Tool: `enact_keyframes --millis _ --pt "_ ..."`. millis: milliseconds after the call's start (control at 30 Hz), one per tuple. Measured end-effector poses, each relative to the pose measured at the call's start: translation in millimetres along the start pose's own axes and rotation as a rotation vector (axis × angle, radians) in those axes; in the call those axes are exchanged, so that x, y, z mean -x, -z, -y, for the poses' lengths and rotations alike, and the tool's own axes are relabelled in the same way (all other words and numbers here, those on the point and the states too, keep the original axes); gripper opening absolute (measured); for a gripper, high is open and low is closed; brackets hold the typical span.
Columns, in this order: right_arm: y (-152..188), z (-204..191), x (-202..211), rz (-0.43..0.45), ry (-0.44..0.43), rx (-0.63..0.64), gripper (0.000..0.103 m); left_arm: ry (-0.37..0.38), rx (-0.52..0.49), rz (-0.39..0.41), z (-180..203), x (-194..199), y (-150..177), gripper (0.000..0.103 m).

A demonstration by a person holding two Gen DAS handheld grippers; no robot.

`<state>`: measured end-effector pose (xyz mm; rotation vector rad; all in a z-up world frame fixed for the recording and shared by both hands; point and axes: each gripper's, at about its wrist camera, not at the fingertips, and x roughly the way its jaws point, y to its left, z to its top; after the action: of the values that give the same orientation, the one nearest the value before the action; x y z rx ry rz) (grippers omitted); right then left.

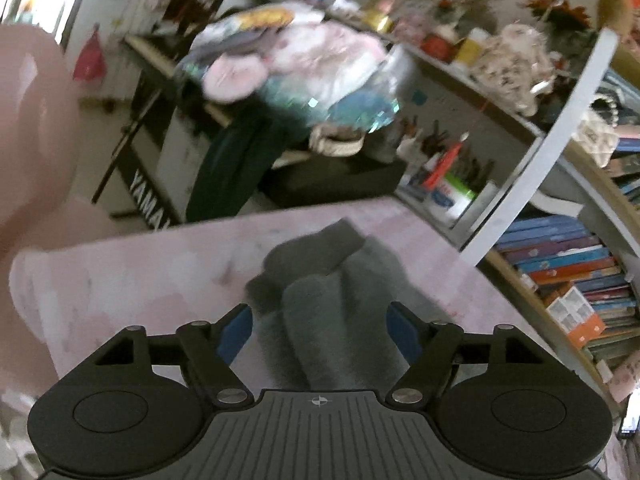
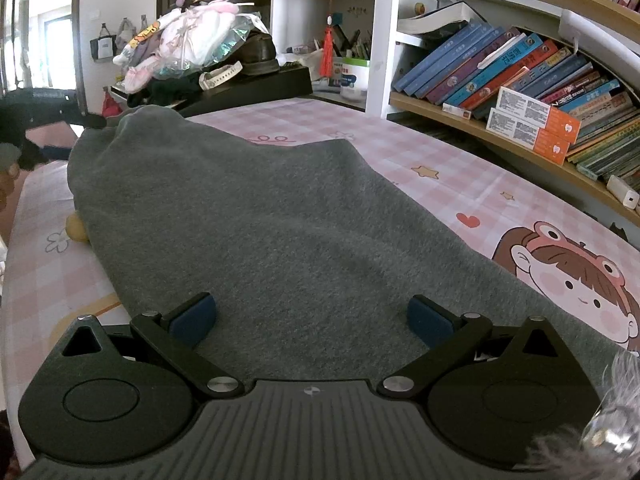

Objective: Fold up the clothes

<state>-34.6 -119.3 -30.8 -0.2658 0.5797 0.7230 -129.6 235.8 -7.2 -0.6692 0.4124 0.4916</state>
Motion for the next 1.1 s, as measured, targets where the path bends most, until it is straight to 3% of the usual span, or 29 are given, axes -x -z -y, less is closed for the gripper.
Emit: enact_keyframes --millis 233,300,367,433,500,567,633,800,933,1000,1067,1100 --pt "1 -1 0 0.000 0.002 0.001 0.103 0.007 0.006 -0.027 -4 -10 4 0.072" --pt "1 -1 0 0.000 0.001 0.001 0.103 0.031 0.012 -0.040 -3 -17 2 0.058" --pt "1 -2 0 0.000 0.001 0.000 0.103 0.038 0.034 -0.053 -5 -25 0 0.028" --pt "1 -2 0 -0.001 0.001 0.000 0.103 0.078 0.060 -0.039 -4 -23 0 0.011" --pt "1 -2 0 -0.001 0.000 -0.001 0.103 0.105 0.029 0.020 6 -12 3 0.010" --pt "0 -2 -1 -0.004 -0.003 -0.005 0.103 0.100 -0.163 0.124 35 8 12 0.010" --pt "0 -1 -1 -0.006 -0.007 -0.011 0.103 0.107 -0.258 0.147 51 15 15 0.010" --pt "0 -2 0 -0.005 -0.005 -0.008 0.103 0.065 -0.093 0.029 23 -8 4 0.010" --pt "1 -2 0 -0.005 -0.005 -0.008 0.103 0.069 -0.023 -0.007 9 -13 3 0.012" --pt "1 -2 -1 -0.005 -0.005 -0.008 0.103 0.067 0.004 -0.024 4 -15 3 0.018" --pt "1 -2 -1 -0.005 -0.005 -0.008 0.103 0.070 0.036 -0.047 0 -19 4 0.035" --pt "1 -1 -1 -0.005 -0.006 -0.009 0.103 0.071 0.048 -0.059 -1 -21 4 0.039"
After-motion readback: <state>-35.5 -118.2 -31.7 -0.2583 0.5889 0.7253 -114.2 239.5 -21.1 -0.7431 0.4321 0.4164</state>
